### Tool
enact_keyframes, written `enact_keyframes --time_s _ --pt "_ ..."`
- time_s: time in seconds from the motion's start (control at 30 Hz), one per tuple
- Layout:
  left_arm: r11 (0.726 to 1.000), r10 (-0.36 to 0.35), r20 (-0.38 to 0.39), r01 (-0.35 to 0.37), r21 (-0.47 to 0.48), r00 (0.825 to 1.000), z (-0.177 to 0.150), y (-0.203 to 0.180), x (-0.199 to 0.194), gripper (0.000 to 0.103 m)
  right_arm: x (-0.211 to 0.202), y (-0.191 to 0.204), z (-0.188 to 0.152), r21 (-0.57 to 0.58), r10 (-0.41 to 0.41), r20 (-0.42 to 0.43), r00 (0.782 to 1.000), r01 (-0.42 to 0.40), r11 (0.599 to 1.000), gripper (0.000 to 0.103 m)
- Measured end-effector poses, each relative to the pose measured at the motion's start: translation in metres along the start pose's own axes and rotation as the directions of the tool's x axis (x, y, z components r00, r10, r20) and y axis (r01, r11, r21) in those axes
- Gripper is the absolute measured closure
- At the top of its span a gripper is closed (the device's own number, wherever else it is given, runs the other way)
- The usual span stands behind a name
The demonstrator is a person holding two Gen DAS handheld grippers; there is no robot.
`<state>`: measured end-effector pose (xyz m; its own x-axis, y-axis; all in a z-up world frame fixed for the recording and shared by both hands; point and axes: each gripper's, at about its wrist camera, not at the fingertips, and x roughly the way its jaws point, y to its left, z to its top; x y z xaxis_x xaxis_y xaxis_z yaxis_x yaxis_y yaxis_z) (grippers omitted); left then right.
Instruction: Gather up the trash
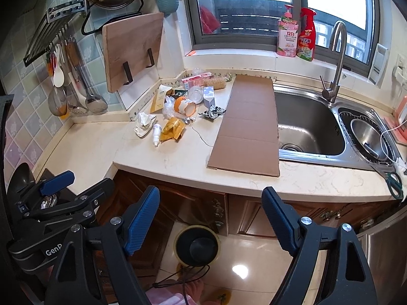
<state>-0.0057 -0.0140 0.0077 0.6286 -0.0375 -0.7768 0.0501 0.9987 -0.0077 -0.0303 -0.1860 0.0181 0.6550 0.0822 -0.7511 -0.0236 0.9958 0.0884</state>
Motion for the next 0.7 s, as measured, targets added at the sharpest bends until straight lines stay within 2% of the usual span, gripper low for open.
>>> enact_keyframes --time_s 0.37,0.57,0.7 --pt "1.0 -0.003 -0.016 0.003 -0.008 1.0 0.004 -0.001 0.007 0.024 0.002 -0.003 0.0 -0.003 0.003 0.0 1.0 -0.003 1.0 0.019" --pt "1.0 0.01 -0.035 -0.011 -0.008 0.999 0.012 0.004 0.016 0.024 0.012 0.002 0.013 -0.01 0.024 -0.013 1.0 -0.024 1.0 0.019" --pt "1.0 -0.018 -0.057 0.018 -0.002 0.998 0.027 0.016 0.025 0.024 0.023 0.007 0.025 -0.021 0.035 -0.017 0.999 -0.035 0.999 0.019"
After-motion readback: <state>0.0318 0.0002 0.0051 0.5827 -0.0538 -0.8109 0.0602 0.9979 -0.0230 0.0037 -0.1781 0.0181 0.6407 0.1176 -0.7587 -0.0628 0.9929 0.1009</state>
